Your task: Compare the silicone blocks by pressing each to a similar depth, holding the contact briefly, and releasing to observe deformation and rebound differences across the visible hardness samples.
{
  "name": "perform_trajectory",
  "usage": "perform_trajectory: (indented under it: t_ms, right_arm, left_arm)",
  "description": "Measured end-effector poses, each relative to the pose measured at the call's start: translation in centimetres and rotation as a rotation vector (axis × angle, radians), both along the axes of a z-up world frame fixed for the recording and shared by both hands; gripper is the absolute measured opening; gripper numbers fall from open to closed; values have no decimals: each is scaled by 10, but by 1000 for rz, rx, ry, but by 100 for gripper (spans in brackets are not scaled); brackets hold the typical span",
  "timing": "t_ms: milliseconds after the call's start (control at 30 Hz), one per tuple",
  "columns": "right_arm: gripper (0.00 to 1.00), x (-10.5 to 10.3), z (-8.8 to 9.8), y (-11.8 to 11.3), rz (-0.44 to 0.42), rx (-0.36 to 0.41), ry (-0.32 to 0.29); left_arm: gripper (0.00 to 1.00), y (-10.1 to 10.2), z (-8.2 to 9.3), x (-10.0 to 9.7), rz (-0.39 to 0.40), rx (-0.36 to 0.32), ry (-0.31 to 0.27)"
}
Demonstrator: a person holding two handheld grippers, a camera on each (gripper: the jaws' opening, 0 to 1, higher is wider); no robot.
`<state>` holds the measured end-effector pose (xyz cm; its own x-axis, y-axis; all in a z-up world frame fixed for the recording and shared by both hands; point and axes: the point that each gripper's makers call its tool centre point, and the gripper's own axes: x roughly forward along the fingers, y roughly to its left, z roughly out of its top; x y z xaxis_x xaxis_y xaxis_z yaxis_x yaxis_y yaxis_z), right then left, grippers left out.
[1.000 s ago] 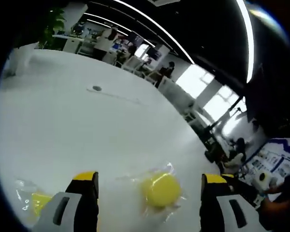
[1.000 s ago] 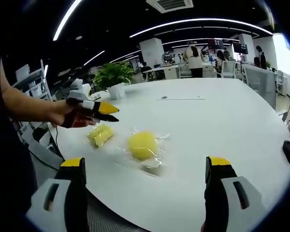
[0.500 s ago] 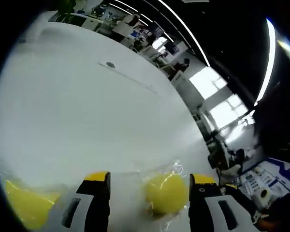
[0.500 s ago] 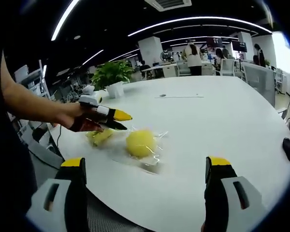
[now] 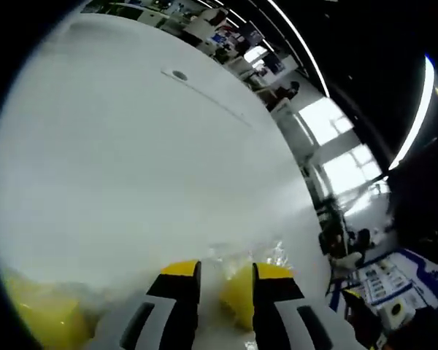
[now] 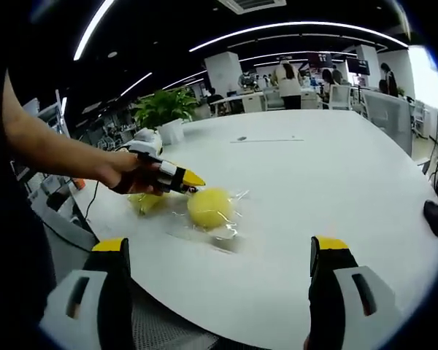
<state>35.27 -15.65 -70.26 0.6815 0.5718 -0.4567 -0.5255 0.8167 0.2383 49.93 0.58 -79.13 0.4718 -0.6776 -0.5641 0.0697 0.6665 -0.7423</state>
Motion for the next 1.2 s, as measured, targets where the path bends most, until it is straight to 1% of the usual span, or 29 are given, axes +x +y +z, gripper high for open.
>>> perform_trajectory:
  t_ms: [33,67,100,133,200,267,300,333,367,400,433,500,533,600,700,733,767,800,833,867,900,933,1000,1033,1067,1133,1200]
  right_arm:
    - [96,0,0,0,0,0,0]
    - [96,0,0,0,0,1,1]
    - [96,0,0,0,2,-1,2]
    - [96,-1,-1,1,4,-3,2]
    - [96,-1,0,2,6,-2,3]
    - [96,-2,0,2,5,-2,3]
    - [96,-2,-1,2,6,-2,5]
    - [96,-3,-2,3,8,-5,8]
    - [96,-3,-2,3,11,-8,10]
    - [96,-4,-3,3,14,-11,11]
    - [96,-3,-2,4,15,-12,11]
    - [96,-2,1,4,16,-9,7]
    - [96,-1,2,4,16,-9,6]
    - [96,0,2,5,20,-11,5]
    - [96,1,2,8,28,-20,1]
    - [96,1,3,8,28,-19,1]
    - [96,1,3,8,28,-16,0]
    - [96,1,4,9,28,-14,-2]
    - [96,1,4,9,27,-13,-5]
    - [96,2,5,9,25,-10,-8]
    - [95,1,5,9,21,-3,-10]
    - [92,0,4,9,21,-2,-9]
    - [92,0,4,9,19,3,-9]
    - [93,0,4,10,18,11,-12]
    - [94,0,5,11,18,16,-12]
    - [96,-1,6,14,24,22,-19]
    - [96,-1,7,16,30,28,-16]
  left_arm:
    - [23,-2,-1,-2,12,-23,34]
    - [20,-4,-4,-5,-25,-21,40]
    - [18,-3,-8,-6,-33,1,43]
    - [18,-4,-6,-1,4,-29,46]
    - [16,-1,-8,-1,14,-18,55]
    - [14,-2,-10,1,27,-38,64]
    - [8,-2,-9,0,21,-35,60]
    - [3,-7,0,1,-41,-48,-33]
    - [3,-6,1,2,-70,-7,-95]
    - [2,-6,-3,0,-44,11,-63]
    - [1,-9,-1,0,-25,-30,-46]
    - [0,-7,-4,1,-1,-22,-27]
    - [0,-7,-4,0,-3,-19,-31]
    - [0,-7,-4,1,7,-19,-22]
    - [0,-9,1,1,4,-27,-30]
    - [0,-11,6,1,-4,-41,-46]
    - [0,-12,8,0,-12,-35,-60]
    - [0,-14,14,-1,-23,-56,-84]
    - [0,-16,20,-1,-31,-75,-95]
    - [0,-16,22,-2,-35,-68,-103]
    - [0,-17,29,-2,-50,-63,-141]
    - [0,-20,37,-3,-57,-86,-158]
    - [0,-21,43,-4,-77,-61,-180]
    - [0,-22,49,-4,-93,-66,-201]
    - [0,-21,50,-5,-98,-58,-208]
    - [0,-17,56,-5,-95,-54,-216]
    - [0,-13,62,-4,-90,-55,-245]
